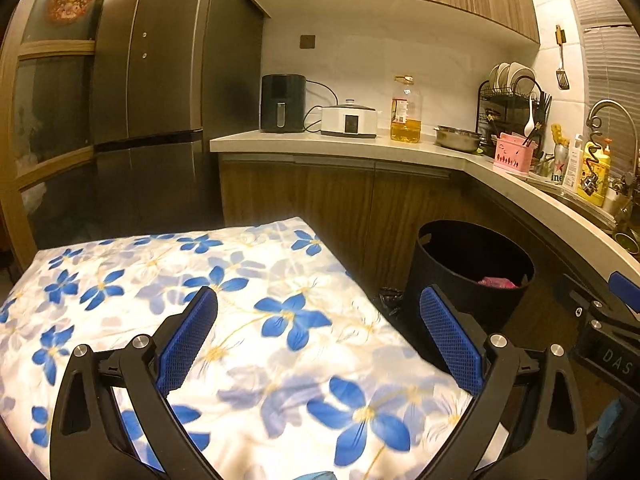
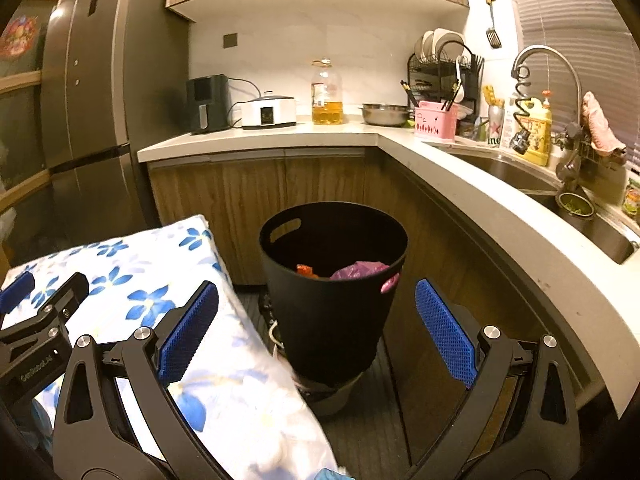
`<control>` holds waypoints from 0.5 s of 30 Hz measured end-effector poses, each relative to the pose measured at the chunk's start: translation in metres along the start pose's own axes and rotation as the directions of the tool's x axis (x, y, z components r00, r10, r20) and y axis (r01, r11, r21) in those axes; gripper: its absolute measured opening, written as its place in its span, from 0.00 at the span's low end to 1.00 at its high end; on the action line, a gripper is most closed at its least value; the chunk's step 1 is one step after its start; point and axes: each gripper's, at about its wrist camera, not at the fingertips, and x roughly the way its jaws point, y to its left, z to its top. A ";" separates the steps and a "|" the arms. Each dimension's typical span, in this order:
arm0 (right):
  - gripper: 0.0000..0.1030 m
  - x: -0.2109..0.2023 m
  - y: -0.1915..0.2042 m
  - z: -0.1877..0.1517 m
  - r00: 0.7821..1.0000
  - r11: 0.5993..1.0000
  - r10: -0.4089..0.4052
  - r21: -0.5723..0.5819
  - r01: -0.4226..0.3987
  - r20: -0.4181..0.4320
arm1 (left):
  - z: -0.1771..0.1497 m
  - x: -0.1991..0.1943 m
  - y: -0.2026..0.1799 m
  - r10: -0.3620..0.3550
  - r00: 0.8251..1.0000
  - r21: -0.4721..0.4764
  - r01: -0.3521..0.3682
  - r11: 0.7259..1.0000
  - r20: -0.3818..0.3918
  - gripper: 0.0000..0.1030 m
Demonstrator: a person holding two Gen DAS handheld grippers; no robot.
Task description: Collect trash
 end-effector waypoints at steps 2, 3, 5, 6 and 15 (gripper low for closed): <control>0.95 -0.013 0.005 -0.004 1.000 1.000 0.009 -0.011 -0.009 0.001 | -0.005 -0.011 0.006 0.000 1.000 -0.004 0.000 1.000 -0.002 0.94; 0.95 -0.019 0.007 -0.007 1.000 1.000 0.008 -0.016 -0.008 0.003 | -0.007 -0.015 0.007 0.004 1.000 -0.005 -0.004 1.000 -0.002 0.94; 0.95 -0.032 0.010 -0.011 1.000 1.000 0.004 -0.026 -0.004 0.010 | -0.011 -0.024 0.011 0.007 1.000 -0.003 -0.007 1.000 0.002 0.94; 0.95 -0.036 0.011 -0.013 1.000 1.000 0.003 -0.028 -0.003 0.012 | -0.014 -0.029 0.013 0.009 1.000 -0.002 -0.009 1.000 0.001 0.94; 0.95 -0.071 0.020 -0.029 1.000 0.999 0.020 -0.049 -0.019 0.020 | -0.028 -0.060 0.028 0.004 1.000 -0.027 -0.004 1.000 0.003 0.94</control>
